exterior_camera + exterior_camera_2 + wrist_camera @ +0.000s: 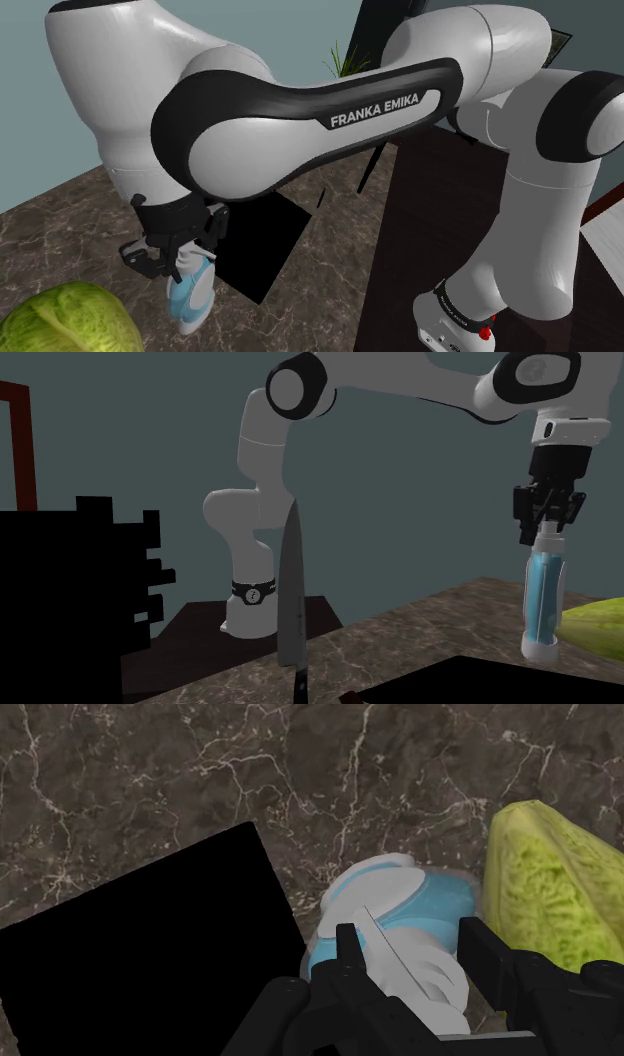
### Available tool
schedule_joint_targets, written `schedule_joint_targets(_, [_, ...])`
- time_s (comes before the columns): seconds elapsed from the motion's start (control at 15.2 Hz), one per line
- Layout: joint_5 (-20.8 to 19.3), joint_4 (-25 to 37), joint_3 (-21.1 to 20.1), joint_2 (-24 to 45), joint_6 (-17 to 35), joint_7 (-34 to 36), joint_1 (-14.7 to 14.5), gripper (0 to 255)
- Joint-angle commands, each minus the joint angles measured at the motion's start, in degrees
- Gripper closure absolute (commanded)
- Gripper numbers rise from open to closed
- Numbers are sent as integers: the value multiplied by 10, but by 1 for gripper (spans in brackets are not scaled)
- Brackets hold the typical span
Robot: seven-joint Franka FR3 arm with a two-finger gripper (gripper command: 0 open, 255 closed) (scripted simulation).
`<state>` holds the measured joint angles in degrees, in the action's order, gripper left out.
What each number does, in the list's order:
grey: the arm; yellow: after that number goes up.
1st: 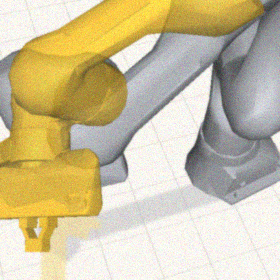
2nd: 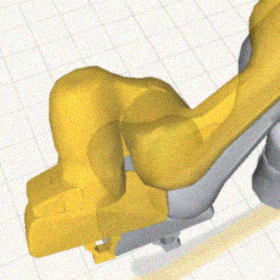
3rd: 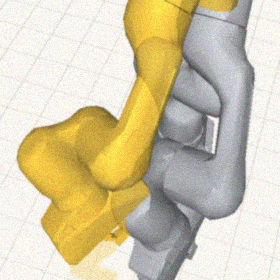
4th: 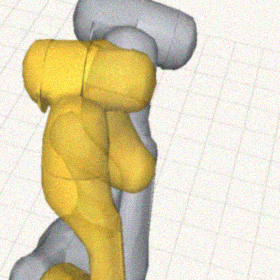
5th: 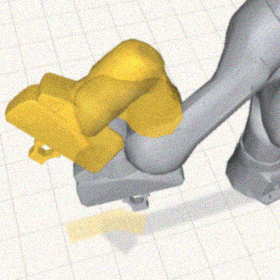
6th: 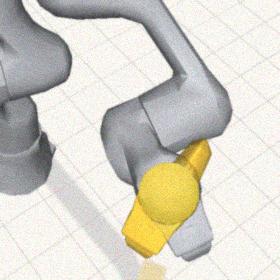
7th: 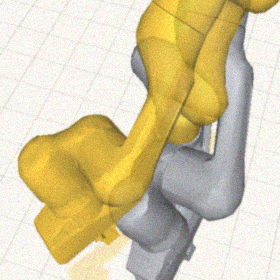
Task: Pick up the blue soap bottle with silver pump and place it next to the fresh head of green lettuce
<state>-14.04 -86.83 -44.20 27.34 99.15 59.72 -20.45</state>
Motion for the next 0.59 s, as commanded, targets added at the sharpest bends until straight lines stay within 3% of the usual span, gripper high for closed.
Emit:
schedule_joint_targets(0.0, [-1,-13,1,1,14,1,2,255])
schedule_joint_targets(0.46, [-1,-13,1,1,14,1,2,255])
schedule_joint_targets(0.53, [-2,-13,1,1,14,1,2,0])
